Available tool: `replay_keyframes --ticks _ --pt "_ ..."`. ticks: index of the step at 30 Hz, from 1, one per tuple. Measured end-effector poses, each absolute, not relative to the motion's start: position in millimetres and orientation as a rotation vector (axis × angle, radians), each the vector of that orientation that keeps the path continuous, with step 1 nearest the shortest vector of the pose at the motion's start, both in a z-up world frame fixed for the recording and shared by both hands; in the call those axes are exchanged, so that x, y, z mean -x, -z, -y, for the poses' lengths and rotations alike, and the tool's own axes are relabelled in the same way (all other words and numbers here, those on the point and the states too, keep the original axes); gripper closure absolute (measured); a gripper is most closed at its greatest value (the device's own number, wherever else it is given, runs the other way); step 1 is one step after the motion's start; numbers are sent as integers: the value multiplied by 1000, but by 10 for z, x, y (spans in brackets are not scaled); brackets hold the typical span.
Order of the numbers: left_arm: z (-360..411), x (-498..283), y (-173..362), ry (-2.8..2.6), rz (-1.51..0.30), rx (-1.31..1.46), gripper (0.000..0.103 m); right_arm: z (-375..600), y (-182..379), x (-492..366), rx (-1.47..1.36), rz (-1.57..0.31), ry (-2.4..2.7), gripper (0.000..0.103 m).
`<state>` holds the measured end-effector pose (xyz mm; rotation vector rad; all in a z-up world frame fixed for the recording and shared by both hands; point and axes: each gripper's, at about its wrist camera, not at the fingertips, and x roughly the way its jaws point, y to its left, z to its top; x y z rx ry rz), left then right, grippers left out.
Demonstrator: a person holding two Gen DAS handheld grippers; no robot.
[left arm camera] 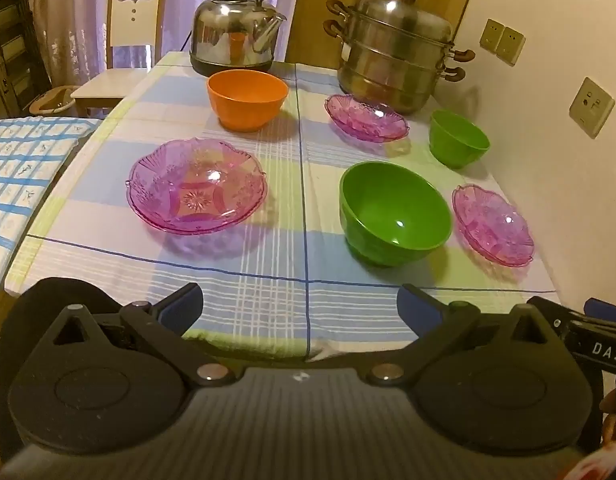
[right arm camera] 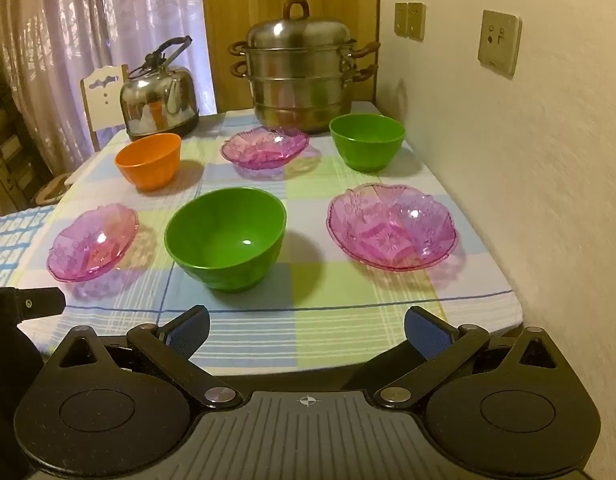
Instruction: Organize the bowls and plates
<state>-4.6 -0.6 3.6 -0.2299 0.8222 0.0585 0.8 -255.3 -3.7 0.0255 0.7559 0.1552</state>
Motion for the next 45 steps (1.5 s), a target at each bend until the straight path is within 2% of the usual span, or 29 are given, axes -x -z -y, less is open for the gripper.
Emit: replay_keyframes --ticks 45 --pt "79 39 71 -22 -833 226 1 2565 87 -17 -46 -773 -149 0"
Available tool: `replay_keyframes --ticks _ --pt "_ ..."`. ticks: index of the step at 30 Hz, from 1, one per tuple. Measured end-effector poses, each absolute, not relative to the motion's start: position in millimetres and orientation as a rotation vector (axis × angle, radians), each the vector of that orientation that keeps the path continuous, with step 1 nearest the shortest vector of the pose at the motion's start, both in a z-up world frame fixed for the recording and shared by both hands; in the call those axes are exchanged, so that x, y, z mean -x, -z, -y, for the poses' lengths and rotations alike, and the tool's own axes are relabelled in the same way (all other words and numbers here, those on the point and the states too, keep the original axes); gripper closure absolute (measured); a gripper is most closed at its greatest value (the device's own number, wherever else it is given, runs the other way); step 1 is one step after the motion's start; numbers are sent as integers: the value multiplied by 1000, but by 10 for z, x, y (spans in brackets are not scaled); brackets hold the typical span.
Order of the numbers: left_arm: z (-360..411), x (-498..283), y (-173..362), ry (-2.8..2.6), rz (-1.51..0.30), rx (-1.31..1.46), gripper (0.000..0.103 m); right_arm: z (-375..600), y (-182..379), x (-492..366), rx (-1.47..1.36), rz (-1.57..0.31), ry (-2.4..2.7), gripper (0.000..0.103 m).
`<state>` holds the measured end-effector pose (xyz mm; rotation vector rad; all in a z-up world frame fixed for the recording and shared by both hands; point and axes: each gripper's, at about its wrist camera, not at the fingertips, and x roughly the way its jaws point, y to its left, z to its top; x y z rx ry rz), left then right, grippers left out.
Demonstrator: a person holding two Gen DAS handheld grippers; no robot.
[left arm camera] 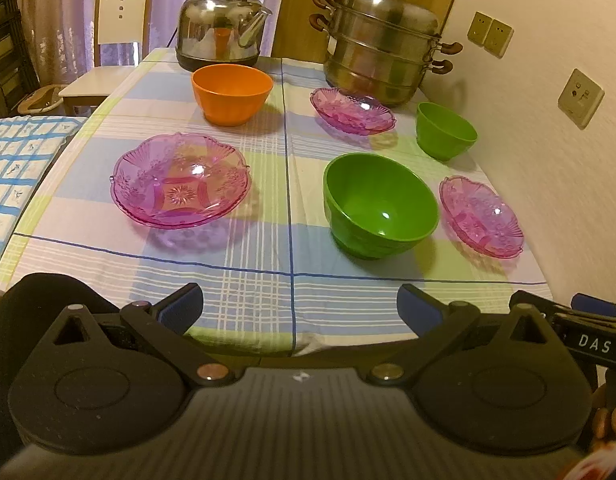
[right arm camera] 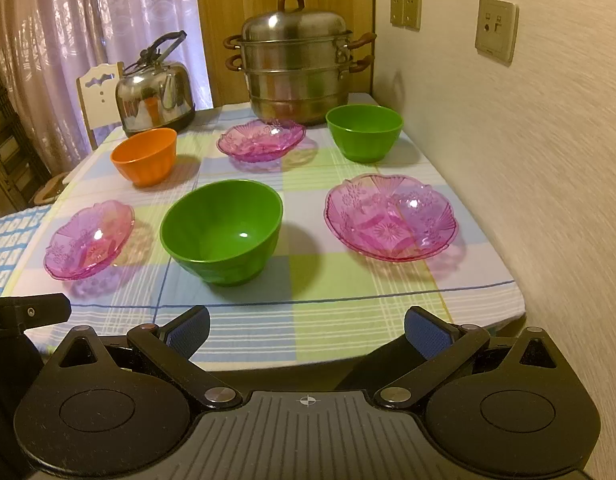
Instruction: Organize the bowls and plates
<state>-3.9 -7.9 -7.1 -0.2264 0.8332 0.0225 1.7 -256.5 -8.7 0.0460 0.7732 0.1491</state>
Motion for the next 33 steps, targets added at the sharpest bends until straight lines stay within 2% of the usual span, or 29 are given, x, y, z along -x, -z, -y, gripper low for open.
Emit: replay_keyframes --ticks 33 --pt "153 1 85 -12 -849 201 1 2536 76 -32 -47 -774 -154 0"
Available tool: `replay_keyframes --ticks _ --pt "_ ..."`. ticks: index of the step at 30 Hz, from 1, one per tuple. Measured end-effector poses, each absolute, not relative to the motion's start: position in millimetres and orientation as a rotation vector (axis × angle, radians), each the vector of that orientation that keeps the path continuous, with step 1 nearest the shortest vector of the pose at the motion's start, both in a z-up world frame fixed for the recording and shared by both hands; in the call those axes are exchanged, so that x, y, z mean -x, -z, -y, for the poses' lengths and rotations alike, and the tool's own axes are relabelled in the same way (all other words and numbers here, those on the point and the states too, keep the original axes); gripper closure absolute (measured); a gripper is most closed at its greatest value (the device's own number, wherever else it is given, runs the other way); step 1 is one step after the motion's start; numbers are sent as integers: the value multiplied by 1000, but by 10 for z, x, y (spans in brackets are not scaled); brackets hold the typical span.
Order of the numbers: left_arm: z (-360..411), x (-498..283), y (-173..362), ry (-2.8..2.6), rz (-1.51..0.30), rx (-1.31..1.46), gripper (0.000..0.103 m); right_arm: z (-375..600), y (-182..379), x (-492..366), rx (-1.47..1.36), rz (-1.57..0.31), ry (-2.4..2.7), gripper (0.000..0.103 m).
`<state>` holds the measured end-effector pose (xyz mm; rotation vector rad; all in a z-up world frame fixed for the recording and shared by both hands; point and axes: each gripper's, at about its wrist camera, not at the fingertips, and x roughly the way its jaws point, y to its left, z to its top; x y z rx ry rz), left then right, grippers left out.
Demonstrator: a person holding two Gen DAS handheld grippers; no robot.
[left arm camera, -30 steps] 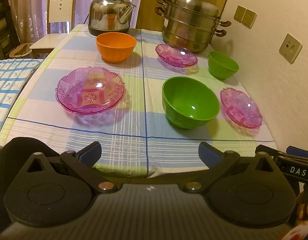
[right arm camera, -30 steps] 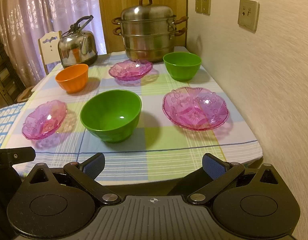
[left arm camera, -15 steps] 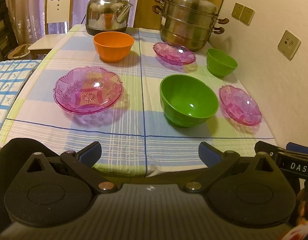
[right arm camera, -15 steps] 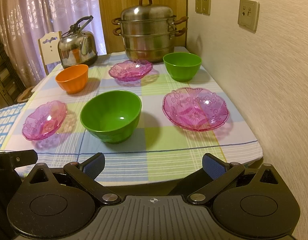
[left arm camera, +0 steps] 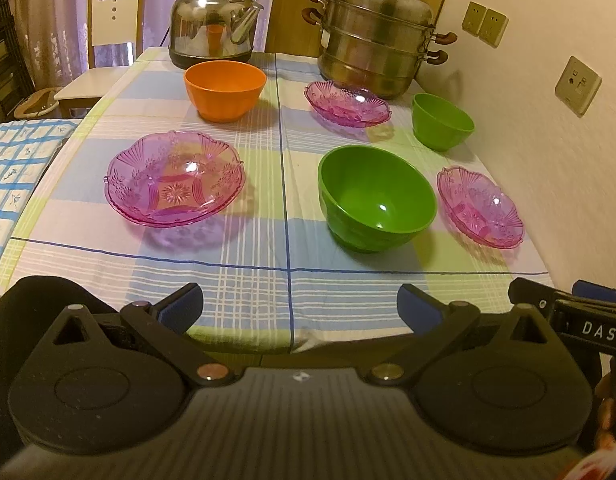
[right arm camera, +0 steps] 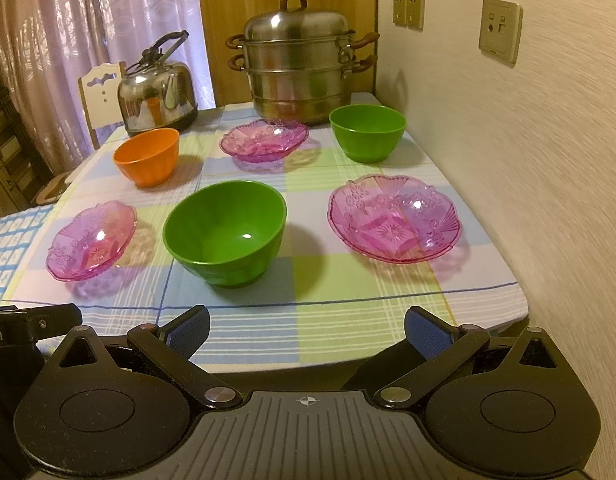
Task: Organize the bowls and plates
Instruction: 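Move both grippers toward the small pink glass plate beside the steamer pot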
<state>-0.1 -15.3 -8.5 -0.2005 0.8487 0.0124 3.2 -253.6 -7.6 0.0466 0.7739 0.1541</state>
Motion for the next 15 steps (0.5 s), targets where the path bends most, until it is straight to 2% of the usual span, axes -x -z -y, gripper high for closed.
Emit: replay_keyframes --ticks 15 --pt "150 -6 86 4 -849 212 1 2533 77 -31 -68 -771 -163 0"
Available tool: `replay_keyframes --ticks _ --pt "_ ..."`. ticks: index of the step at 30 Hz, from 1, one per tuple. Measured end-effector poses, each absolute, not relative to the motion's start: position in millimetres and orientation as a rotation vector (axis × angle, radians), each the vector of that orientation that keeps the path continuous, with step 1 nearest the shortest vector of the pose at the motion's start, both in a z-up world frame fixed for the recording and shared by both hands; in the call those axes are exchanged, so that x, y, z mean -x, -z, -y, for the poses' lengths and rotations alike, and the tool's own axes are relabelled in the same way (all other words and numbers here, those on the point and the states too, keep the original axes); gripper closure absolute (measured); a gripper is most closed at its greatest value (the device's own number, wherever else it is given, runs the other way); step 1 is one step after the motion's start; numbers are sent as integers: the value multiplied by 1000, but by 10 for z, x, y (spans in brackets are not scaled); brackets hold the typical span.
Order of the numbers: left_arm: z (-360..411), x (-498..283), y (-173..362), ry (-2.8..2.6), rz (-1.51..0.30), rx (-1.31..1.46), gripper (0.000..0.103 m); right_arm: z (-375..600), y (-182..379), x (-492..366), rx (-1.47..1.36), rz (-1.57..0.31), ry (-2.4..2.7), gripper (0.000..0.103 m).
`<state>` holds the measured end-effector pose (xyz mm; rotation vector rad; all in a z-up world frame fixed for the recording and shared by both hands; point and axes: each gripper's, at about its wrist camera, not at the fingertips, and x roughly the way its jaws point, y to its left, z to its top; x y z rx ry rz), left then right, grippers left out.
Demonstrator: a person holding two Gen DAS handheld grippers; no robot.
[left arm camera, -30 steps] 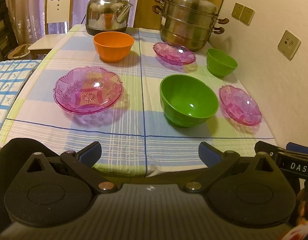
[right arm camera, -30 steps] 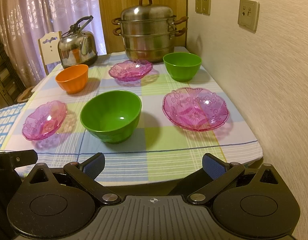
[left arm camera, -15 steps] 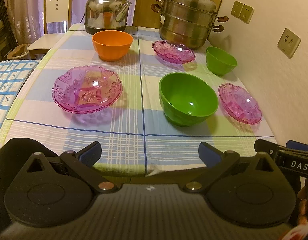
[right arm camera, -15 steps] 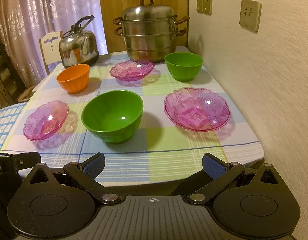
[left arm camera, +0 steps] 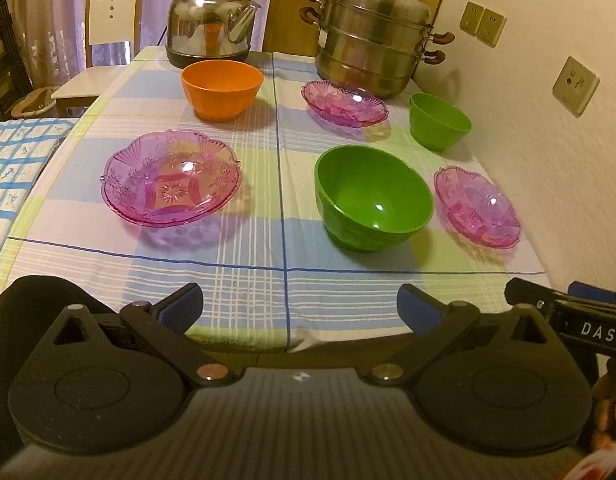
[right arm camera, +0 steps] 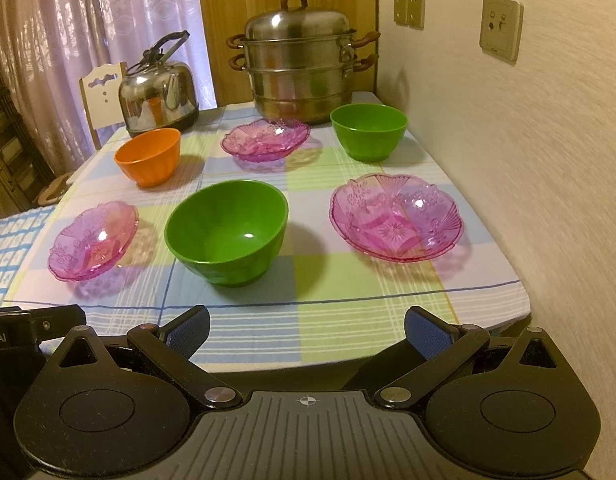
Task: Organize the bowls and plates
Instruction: 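Move both grippers toward the small pink glass plate beside the steamer pot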
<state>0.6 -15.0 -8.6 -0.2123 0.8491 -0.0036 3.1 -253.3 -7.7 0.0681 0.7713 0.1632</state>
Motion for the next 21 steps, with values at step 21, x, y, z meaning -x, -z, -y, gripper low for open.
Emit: replay_keyframes --ticks 21 --pt "-176 -1399 -220 79 -706 399 1 2800 -262 -1077 -367 -712 -202 0"
